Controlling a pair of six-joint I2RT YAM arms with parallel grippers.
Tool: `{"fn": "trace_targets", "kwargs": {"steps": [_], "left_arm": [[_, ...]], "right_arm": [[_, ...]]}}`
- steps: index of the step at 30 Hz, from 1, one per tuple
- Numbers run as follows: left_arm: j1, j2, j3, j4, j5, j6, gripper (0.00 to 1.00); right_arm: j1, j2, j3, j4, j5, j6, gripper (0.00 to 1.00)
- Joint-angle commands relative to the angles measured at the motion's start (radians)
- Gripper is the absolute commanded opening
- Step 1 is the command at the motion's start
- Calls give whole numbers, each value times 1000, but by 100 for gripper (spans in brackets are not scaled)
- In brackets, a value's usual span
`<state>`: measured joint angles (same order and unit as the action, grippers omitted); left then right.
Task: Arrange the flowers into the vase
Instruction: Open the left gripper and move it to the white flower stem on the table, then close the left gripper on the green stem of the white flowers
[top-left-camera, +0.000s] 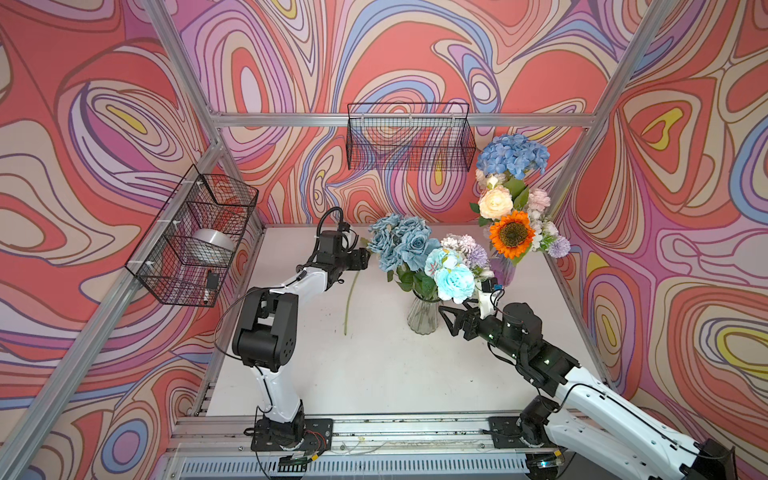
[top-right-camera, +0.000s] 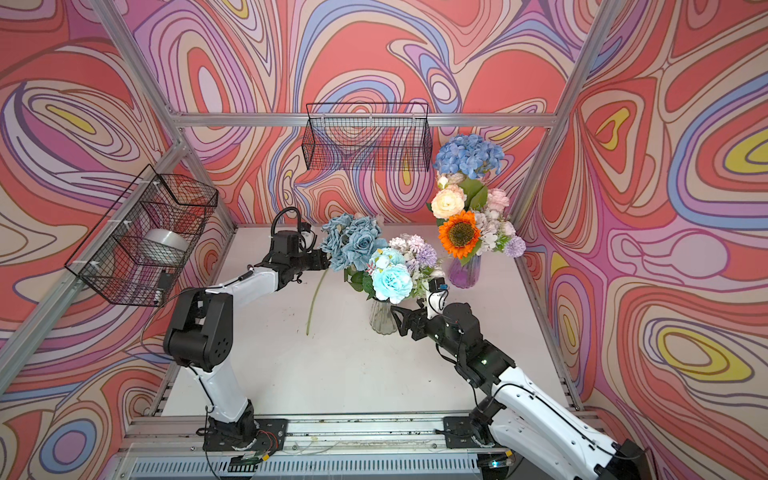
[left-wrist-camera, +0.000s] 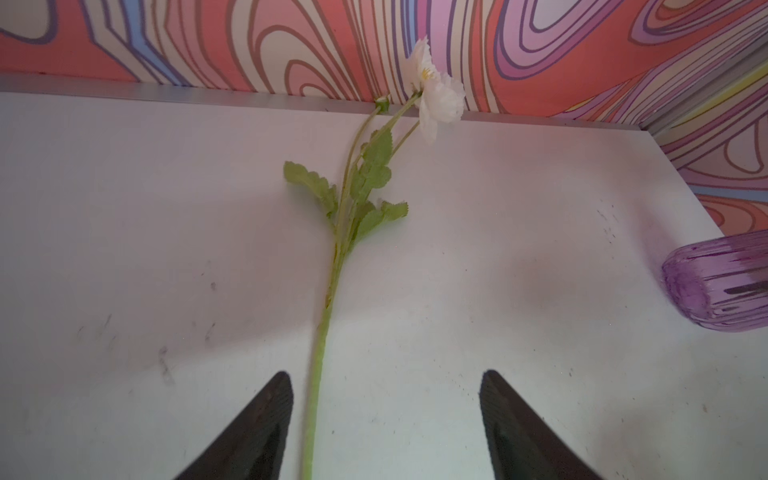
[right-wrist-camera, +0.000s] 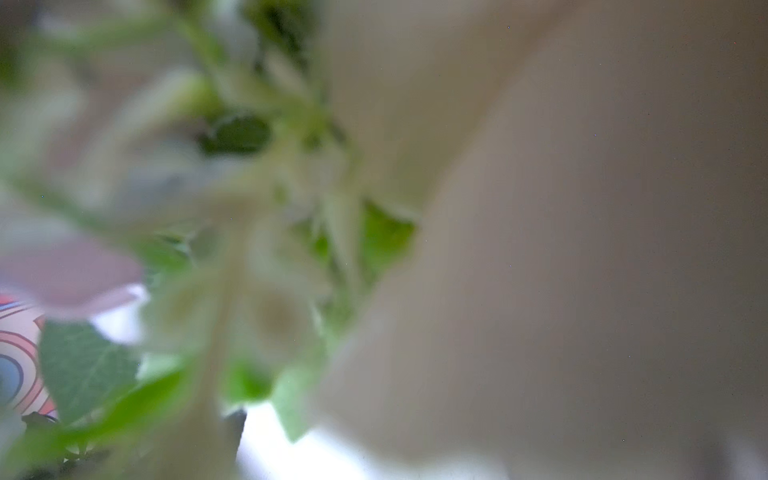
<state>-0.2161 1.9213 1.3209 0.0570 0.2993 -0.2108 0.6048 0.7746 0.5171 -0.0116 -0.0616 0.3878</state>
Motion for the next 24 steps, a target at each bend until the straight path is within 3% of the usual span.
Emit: {"fn": "trace_targets", "kwargs": {"steps": [1, 9, 19, 24], "left_arm": [[-1, 106, 184, -263, 48, 110, 73], [-1, 392, 629, -704, -67, 174, 65], [-8, 537, 854, -879, -129, 183, 63], [-15, 655, 1046, -1020, -142, 188, 63]], "right_arm": [[4, -14, -15, 38, 27, 8, 94], [6, 3, 3, 34, 18, 2, 94], [5, 29, 12, 46, -3, 9, 94], [6, 22, 17, 43, 2, 9, 94]]}}
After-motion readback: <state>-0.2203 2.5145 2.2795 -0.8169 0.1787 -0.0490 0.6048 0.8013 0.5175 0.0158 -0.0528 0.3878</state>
